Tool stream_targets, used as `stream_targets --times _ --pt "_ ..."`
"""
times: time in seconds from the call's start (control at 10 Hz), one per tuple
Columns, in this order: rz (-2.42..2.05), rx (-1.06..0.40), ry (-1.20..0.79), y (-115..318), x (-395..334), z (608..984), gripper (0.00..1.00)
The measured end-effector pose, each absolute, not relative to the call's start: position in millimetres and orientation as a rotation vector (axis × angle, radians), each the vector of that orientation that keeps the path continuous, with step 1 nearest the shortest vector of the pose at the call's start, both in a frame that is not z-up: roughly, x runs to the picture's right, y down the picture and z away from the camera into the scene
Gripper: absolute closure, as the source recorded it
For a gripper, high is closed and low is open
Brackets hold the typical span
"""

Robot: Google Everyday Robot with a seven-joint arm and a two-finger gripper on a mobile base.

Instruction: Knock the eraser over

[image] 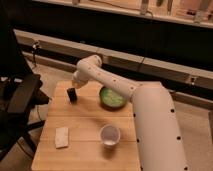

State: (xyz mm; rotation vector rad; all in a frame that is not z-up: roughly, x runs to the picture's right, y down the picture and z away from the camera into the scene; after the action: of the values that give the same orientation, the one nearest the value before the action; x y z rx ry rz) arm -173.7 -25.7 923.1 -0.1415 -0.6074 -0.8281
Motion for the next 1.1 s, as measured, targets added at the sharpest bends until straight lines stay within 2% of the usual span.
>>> stream_targets --times 0.7,1.1 --pt "-0.837 -0.175 -0.65 -14 -176 916 1.0" --pt "-0.864 -0.218 -0.692 10 -180 912 1.0"
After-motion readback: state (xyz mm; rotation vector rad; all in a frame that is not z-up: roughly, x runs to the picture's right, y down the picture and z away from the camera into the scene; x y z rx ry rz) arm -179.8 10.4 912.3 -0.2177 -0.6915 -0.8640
